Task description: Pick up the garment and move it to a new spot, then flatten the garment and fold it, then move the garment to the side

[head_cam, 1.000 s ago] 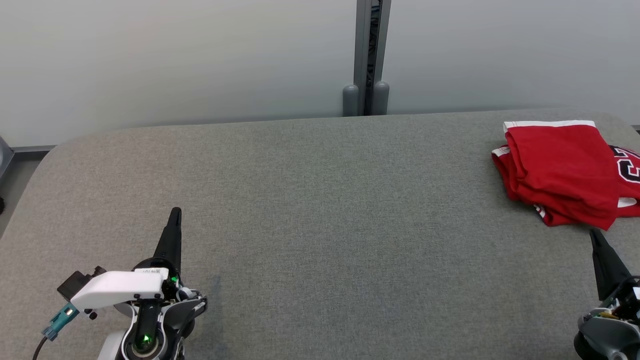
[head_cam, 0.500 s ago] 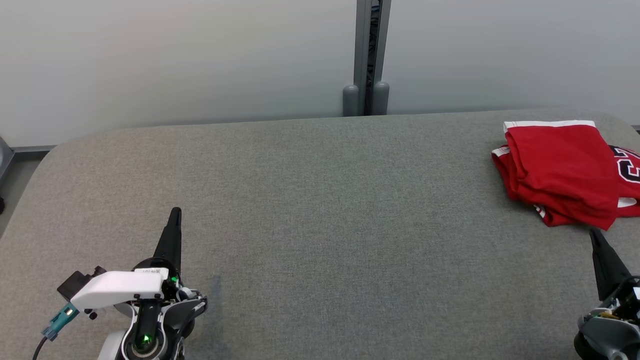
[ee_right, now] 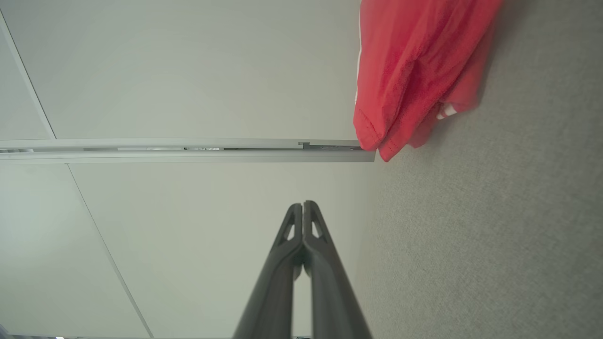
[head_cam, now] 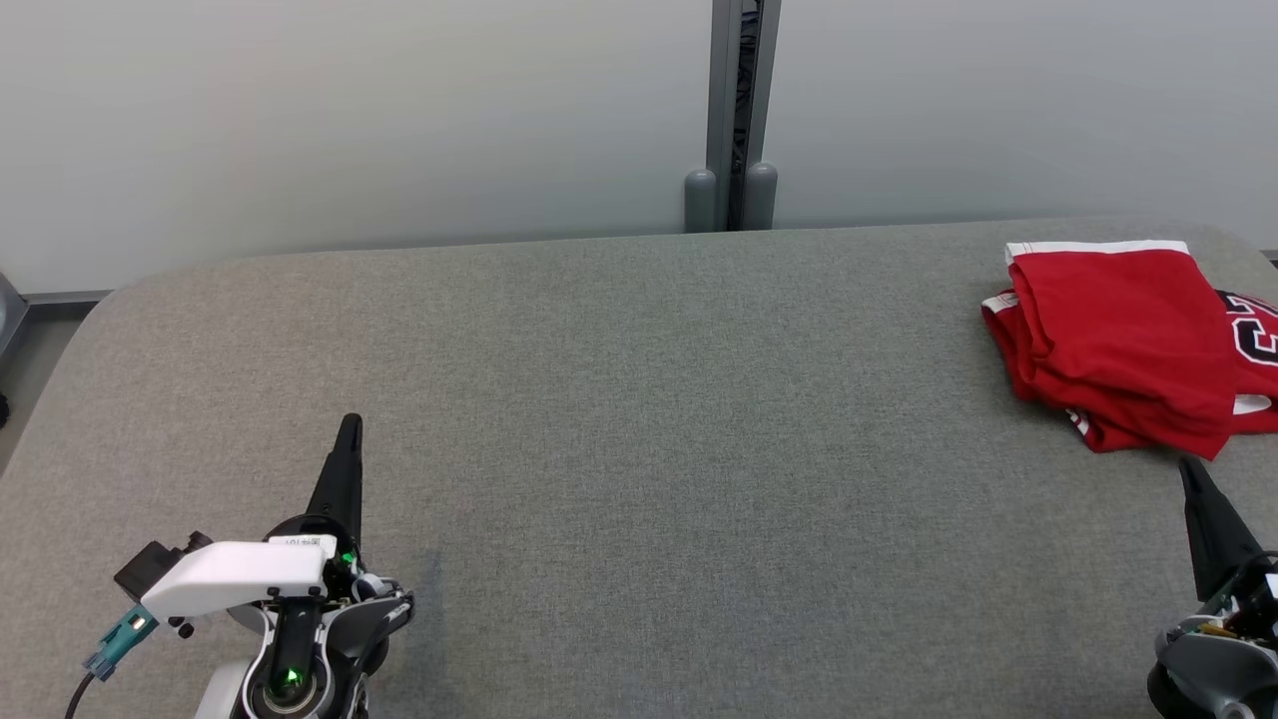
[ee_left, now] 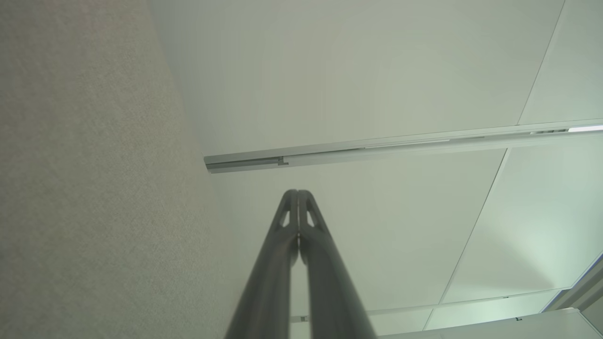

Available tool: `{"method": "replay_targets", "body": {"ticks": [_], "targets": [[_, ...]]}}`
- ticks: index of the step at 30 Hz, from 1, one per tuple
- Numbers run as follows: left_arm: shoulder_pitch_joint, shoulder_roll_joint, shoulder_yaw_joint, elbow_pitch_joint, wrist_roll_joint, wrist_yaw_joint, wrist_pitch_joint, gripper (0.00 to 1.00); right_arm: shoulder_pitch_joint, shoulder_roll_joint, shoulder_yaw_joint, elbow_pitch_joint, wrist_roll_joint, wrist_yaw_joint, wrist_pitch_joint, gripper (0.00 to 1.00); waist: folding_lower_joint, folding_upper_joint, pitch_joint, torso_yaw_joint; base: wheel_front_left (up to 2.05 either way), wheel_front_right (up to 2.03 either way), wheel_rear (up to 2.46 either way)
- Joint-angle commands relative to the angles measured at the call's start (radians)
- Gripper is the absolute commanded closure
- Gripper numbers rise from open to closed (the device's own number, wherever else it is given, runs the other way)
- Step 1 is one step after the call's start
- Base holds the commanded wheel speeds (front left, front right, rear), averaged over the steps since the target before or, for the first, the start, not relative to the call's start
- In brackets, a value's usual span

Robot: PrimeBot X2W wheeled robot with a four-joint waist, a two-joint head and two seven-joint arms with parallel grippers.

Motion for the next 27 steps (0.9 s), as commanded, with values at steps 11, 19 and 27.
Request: {"method": "replay_targets", "body": {"ticks": [11, 19, 27], "targets": [[-0.008, 0.005, 0.003, 0.002, -0.005, -0.004, 0.0, 1.0, -0.005, -0.001, -0.006, -0.002, -0.005, 0.0, 0.009, 1.0, 0.0, 0.0, 0.0, 0.0, 0.0, 0.0, 0.0], [-0.008, 0.005, 0.003, 0.002, -0.005, -0.004, 0.0, 1.0, -0.006, 0.001, -0.007, -0.001, -0.007, 0.0, 0.01, 1.0, 0.0, 0.0, 0.0, 0.0, 0.0, 0.0, 0.0], [-0.008, 0.005, 0.003, 0.002, -0.005, -0.004, 0.0, 1.0, -0.006, 0.002, -0.009, -0.001, -0.01, 0.0, 0.011, 1.0, 0.0, 0.0, 0.0, 0.0, 0.0, 0.0, 0.0]]}}
